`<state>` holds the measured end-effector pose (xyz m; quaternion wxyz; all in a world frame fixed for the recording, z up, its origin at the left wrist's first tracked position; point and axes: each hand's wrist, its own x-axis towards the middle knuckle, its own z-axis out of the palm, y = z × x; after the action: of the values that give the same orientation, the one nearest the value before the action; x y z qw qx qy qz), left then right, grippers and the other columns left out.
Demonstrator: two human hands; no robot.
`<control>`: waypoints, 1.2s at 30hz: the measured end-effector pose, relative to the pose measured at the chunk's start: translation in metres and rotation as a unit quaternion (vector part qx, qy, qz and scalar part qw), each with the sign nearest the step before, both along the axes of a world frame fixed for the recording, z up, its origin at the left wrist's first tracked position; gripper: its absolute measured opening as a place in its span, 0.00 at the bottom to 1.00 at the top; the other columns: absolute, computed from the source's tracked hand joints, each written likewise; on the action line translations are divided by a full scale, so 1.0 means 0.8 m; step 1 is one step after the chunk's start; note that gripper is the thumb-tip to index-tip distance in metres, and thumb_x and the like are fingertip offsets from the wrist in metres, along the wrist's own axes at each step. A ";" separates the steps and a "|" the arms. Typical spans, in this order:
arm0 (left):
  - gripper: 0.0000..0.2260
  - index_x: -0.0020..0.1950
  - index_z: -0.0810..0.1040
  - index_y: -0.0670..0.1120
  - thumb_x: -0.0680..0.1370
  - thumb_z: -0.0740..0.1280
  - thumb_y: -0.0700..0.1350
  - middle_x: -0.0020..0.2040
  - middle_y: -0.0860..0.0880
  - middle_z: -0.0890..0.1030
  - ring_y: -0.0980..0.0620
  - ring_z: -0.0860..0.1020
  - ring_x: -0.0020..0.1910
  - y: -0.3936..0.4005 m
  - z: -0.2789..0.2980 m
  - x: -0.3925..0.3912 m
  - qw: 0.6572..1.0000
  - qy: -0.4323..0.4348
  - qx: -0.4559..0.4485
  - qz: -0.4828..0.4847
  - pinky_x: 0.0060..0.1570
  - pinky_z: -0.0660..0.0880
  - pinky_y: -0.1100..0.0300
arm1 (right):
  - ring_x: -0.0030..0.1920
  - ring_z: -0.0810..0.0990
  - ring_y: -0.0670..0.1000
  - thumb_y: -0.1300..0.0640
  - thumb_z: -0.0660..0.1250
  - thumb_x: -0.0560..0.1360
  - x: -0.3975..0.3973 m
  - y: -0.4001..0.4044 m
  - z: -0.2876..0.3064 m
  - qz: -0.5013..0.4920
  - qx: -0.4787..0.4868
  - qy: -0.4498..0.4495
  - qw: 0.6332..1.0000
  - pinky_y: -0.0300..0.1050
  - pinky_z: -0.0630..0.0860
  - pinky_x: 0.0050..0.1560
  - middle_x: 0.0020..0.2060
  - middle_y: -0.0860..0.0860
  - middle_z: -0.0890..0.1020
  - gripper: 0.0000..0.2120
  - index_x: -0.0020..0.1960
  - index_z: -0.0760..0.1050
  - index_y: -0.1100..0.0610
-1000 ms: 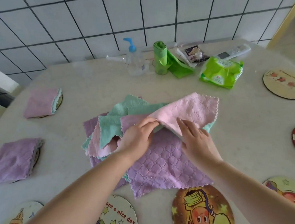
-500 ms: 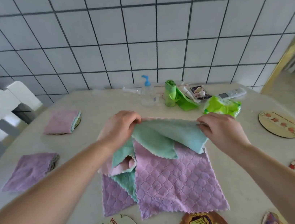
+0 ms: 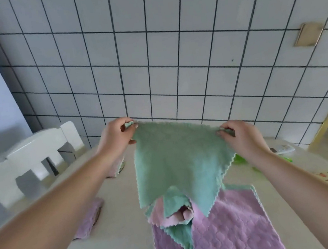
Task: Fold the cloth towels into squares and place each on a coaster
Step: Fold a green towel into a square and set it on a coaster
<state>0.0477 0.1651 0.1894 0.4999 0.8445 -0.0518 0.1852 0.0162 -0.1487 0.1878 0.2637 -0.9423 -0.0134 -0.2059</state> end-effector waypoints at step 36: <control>0.06 0.44 0.79 0.46 0.77 0.64 0.39 0.31 0.47 0.72 0.51 0.71 0.30 0.269 -0.325 -0.262 0.896 0.431 -0.076 -0.067 0.28 0.70 0.61 | 0.32 0.69 0.47 0.51 0.63 0.77 -0.225 0.224 -0.297 0.073 0.147 0.453 0.876 0.44 0.64 0.36 0.30 0.44 0.74 0.09 0.37 0.74 0.46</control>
<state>-0.1621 0.3804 -0.0703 0.5472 0.7954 0.1268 -0.2277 -0.1639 0.0307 -0.0497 0.3907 -0.8792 0.0688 0.2640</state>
